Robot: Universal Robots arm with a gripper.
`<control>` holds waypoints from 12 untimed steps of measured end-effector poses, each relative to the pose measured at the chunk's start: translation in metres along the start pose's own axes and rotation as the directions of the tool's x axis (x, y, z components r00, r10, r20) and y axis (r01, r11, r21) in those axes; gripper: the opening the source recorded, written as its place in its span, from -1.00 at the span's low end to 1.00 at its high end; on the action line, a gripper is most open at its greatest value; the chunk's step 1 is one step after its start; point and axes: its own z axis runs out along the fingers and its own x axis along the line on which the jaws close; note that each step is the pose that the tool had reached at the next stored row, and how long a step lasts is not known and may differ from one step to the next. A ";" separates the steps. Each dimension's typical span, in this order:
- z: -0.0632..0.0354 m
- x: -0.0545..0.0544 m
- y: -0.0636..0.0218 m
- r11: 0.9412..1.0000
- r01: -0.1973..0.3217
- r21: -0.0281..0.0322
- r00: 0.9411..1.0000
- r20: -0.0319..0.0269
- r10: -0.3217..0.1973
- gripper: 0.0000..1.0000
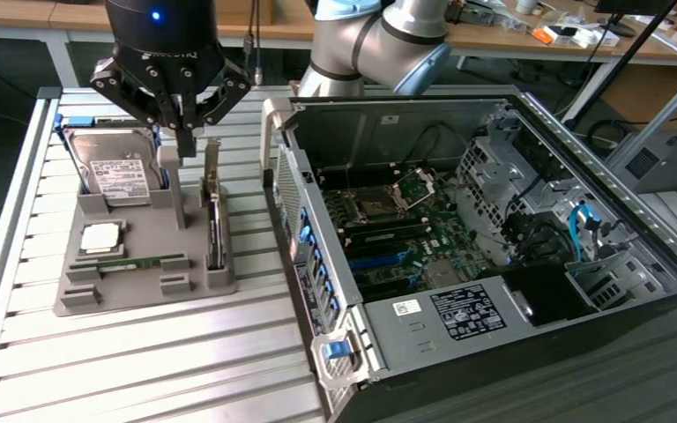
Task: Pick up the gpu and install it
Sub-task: 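Reach for the gpu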
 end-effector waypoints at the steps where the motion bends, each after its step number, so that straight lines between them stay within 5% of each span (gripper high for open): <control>1: 0.0000 0.001 0.0000 1.000 0.000 0.000 1.000 0.000 0.000 -0.79; 12: -0.0002 0.008 -0.0006 1.000 0.000 0.000 1.000 0.000 0.000 -0.79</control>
